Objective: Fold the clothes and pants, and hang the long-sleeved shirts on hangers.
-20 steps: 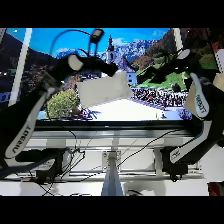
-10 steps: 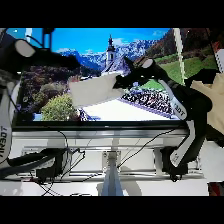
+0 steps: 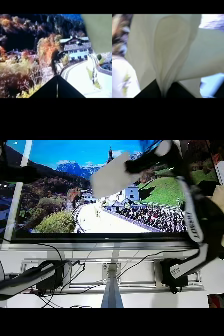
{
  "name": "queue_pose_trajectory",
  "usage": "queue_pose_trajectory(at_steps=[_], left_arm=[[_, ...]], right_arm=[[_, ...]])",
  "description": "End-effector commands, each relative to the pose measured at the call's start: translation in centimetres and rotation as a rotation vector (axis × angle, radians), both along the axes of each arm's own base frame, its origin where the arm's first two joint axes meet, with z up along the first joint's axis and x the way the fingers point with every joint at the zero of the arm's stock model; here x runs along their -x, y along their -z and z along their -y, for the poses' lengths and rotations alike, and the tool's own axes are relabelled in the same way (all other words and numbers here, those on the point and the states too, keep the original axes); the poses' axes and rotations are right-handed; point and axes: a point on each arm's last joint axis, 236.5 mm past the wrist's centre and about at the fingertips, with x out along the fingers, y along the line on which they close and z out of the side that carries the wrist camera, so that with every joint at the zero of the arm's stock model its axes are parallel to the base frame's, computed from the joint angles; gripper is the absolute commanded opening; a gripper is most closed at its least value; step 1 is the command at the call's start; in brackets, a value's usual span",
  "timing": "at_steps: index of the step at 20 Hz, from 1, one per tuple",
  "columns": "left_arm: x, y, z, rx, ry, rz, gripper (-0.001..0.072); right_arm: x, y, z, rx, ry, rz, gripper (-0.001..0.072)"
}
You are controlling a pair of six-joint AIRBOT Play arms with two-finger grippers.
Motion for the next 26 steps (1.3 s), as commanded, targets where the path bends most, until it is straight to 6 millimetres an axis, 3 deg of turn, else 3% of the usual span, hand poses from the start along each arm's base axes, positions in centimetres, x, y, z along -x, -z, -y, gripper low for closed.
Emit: queue_pose_trajectory(at_steps=[1, 4, 6, 9, 11, 13, 14, 15, 16, 18, 20, 21, 22, 23, 24, 26], left_arm=[[1.1, -2.4, -0.5, -0.016, -0.013, 0.052, 0.0011], [1.4, -3.1, 0.9, 0.037, 0.005, 0.059, 0.0012], [1.4, -3.5, 1.7, 0.076, 0.015, 0.066, 0.0012], [1.3, -3.8, 2.3, 0.106, 0.022, 0.072, 0.0012], [1.2, -3.9, 2.6, 0.126, 0.026, 0.074, 0.0012], [1.1, -4.1, 2.9, 0.138, 0.029, 0.077, 0.0012], [1.1, -4.2, 3.0, 0.143, 0.030, 0.079, 0.0012], [1.1, -4.2, 3.0, 0.143, 0.030, 0.078, 0.0012], [1.1, -4.1, 3.0, 0.142, 0.030, 0.078, 0.0012], [1.1, -4.1, 2.9, 0.142, 0.029, 0.078, 0.0012], [1.1, -4.1, 2.9, 0.142, 0.029, 0.078, 0.0012], [1.1, -4.1, 2.9, 0.142, 0.029, 0.078, 0.0012], [1.1, -4.1, 2.9, 0.142, 0.029, 0.078, 0.0012], [1.1, -4.1, 2.9, 0.142, 0.029, 0.078, 0.0012], [1.1, -4.1, 2.9, 0.142, 0.029, 0.078, 0.0012], [1.1, -4.1, 2.9, 0.142, 0.029, 0.078, 0.0012]], right_arm=[[1.0, -8.0, 16.5, 0.276, 0.355, 0.105, 0.0012], [7.1, -13.6, 29.2, 0.338, 0.684, 0.096, 0.0013], [12.5, -16.0, 35.6, 0.344, 0.891, 0.070, 0.0012], [21.3, -17.3, 43.0, 0.295, 1.289, -0.021, 0.0012], [26.6, -17.4, 46.0, 0.231, 1.558, -0.079, 0.0012], [30.1, -16.4, 46.6, 0.194, 1.671, -0.184, 0.0013], [31.3, -15.8, 46.5, 0.185, 1.693, -0.240, 0.0050], [31.7, -15.4, 46.5, 0.182, 1.702, -0.270, 0.0310], [31.9, -15.3, 46.4, 0.185, 1.698, -0.283, 0.0650], [31.5, -15.3, 46.2, 0.189, 1.669, -0.278, 0.0687], [30.6, -15.3, 45.9, 0.158, 1.642, -0.259, 0.0684], [29.8, -15.4, 45.5, 0.130, 1.613, -0.243, 0.0626], [28.7, -15.5, 44.9, 0.102, 1.565, -0.224, 0.0397], [27.4, -15.6, 44.1, 0.087, 1.493, -0.204, 0.0076], [26.1, -15.6, 43.0, 0.087, 1.418, -0.192, 0.0012], [23.3, -15.2, 39.9, 0.127, 1.246, -0.192, 0.0011]])
